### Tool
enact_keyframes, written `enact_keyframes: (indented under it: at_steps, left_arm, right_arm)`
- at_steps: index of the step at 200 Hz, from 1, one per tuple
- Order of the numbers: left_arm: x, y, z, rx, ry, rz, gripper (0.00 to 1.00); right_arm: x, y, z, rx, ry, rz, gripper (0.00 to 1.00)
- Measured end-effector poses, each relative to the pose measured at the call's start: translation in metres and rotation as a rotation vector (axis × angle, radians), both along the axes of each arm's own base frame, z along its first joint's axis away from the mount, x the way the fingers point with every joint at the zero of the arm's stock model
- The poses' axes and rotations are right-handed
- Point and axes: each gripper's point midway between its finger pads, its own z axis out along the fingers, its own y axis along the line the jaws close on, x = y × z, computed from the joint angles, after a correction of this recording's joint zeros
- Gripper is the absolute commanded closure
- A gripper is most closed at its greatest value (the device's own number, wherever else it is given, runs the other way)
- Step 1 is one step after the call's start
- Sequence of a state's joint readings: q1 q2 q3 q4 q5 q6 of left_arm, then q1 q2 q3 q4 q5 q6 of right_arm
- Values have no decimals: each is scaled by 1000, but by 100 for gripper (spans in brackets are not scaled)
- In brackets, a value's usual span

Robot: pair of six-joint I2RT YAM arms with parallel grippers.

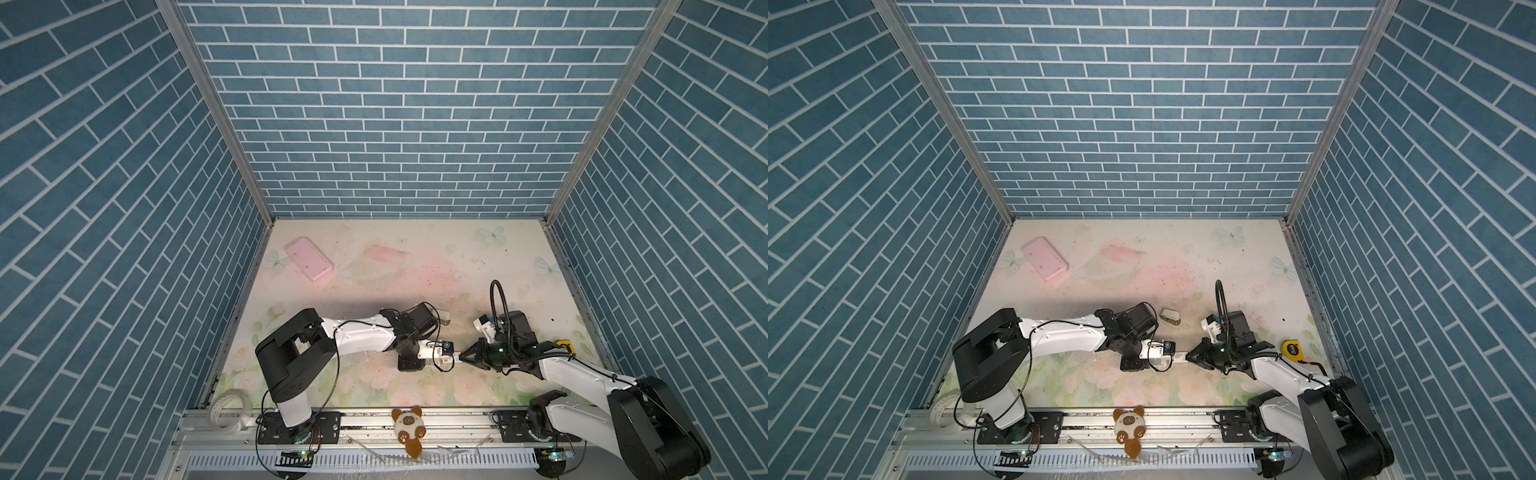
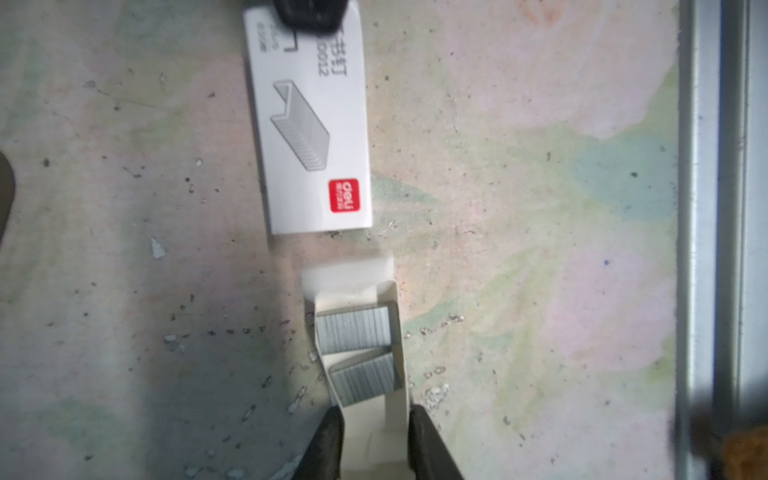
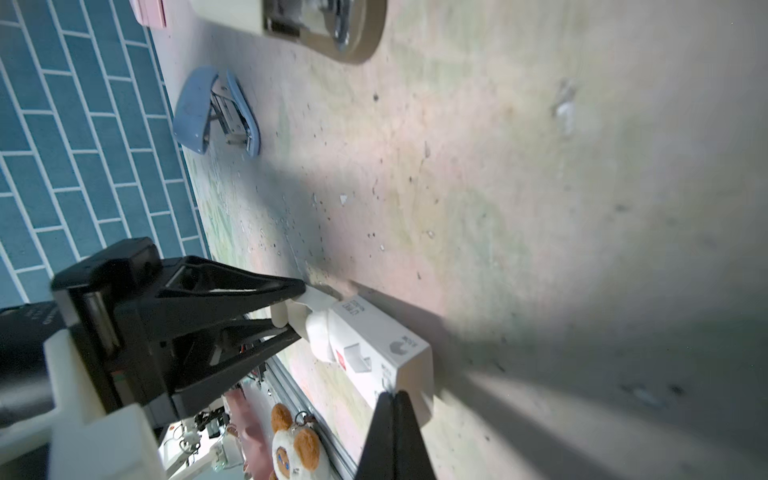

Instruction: Load the staples into the stapler

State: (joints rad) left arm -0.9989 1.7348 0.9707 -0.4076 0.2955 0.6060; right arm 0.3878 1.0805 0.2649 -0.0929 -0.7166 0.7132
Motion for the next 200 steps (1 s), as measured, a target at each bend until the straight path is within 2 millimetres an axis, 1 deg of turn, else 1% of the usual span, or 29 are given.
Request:
enact_keyframes:
  at_steps: [35,62,91,120,138,153,165,181,200]
  left_arm:
    - [0,-1,-1,4,4,0,66]
    - [2,-4,1,0,3,2,60]
    - [3,-7,3,-7,5,6,51]
    - [4,-7,4,-8,5,9,45]
    - [3,-7,5,-5,8,10,41]
    - [4,-6,9,-5,10,14,41]
    - [5,-6,15,-6,11,20,41]
    - [15,-9,32,-30,0,44,40]
    - [40,-13,63,-92,-29,106,39]
  right_arm:
    - [0,-10,5,-30,-27,-32,82]
    - [-4,-13,-2,-50,5,-32,74]
    - [-7,-15,-8,-71,26,-27,67]
    - [-5,-20,-7,-102,12,-42,66]
    - [2,-25,3,-129,-31,-67,67]
    - [10,-27,19,-141,-86,-89,68]
    - [16,-30,32,-150,-126,-106,70]
    - [21,-32,49,-156,-167,-119,74]
    - [22,-31,60,-166,-182,-110,75]
